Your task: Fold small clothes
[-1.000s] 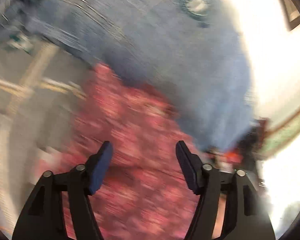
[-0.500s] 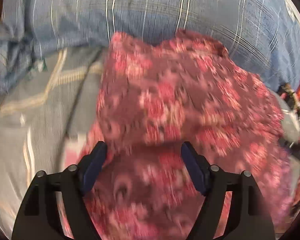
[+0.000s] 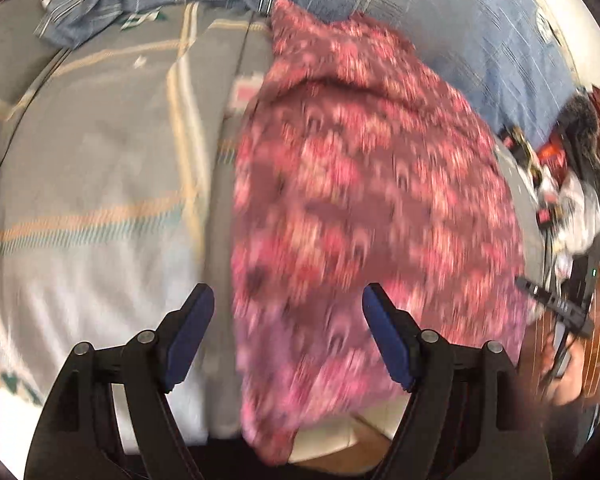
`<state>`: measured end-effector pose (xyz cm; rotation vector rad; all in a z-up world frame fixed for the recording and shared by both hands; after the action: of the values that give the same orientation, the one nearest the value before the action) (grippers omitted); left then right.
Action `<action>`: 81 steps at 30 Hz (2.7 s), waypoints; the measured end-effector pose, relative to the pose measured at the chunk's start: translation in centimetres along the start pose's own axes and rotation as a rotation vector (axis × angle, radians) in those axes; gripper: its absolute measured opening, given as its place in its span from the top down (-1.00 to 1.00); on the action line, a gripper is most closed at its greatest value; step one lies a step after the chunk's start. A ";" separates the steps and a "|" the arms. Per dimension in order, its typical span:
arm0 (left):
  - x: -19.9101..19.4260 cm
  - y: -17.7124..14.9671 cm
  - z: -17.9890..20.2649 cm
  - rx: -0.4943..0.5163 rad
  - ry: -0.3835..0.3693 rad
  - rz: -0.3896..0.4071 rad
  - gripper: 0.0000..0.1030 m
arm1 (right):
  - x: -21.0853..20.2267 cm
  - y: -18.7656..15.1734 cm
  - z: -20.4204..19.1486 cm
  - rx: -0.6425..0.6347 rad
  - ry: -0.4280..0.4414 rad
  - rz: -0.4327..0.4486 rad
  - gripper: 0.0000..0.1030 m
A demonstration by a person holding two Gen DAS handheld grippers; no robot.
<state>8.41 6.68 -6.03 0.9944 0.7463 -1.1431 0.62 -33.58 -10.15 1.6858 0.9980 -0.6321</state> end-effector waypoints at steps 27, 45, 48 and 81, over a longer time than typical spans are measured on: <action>2.0 -11.2 0.1 0.075 -0.132 -0.147 0.91 | -3.4 -9.4 -1.8 -0.232 0.112 -0.061 0.93; -4.1 1.5 3.8 -0.117 -0.499 0.054 0.91 | -8.8 2.9 -3.6 0.012 0.387 0.384 0.93; -3.5 4.7 4.1 -0.150 -0.492 0.087 0.91 | -8.2 6.0 -3.2 0.037 0.391 0.414 0.93; 10.8 31.7 0.9 -0.599 -0.510 0.029 0.52 | 9.8 30.3 7.3 0.552 0.362 0.424 0.83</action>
<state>41.88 4.90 -7.23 0.1940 0.5972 -0.9989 32.05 -41.11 -5.09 2.4798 0.6984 -0.3358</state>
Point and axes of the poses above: each gripper's, at about its wrist camera, not at the fingertips, and x roughly the way its jaws point, z to its right, y to its top, the point moved 8 cm from there along x, roughly the way its jaws point, and after that the axes turned 10 degrees about -x, right-handed, at the moved point
